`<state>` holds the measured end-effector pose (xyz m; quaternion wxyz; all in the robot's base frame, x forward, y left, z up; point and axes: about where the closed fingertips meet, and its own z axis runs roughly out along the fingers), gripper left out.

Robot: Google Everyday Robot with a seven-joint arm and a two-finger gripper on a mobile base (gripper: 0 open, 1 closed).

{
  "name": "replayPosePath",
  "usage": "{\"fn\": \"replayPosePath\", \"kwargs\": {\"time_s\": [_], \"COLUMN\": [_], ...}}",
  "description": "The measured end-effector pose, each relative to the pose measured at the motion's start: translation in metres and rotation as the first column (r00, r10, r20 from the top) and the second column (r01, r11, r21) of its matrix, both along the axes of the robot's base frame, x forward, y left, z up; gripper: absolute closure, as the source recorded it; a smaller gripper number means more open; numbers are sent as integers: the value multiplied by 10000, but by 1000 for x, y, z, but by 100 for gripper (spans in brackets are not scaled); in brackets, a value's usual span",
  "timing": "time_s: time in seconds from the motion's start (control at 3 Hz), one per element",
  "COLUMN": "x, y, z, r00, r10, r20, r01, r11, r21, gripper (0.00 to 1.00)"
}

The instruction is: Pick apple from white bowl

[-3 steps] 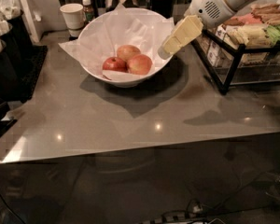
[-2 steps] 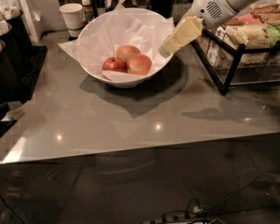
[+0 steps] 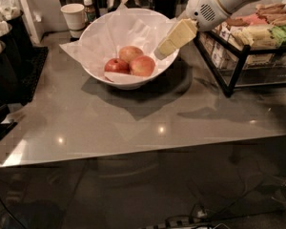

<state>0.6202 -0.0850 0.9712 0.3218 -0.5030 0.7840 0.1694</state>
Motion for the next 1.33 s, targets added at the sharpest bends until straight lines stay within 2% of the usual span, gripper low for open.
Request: {"fn": "replayPosePath", "kwargs": {"time_s": [0.67,1.33], "x": [23,36], "y": [48,68], "z": [-16,-41], "r00": [9929,9846], "r10": [1160,1663], "r20": [-247,-535], "r01": [-1163,-1694], "r11": [9931,9837], "r21": [-121,-599], "gripper": [19,17]}}
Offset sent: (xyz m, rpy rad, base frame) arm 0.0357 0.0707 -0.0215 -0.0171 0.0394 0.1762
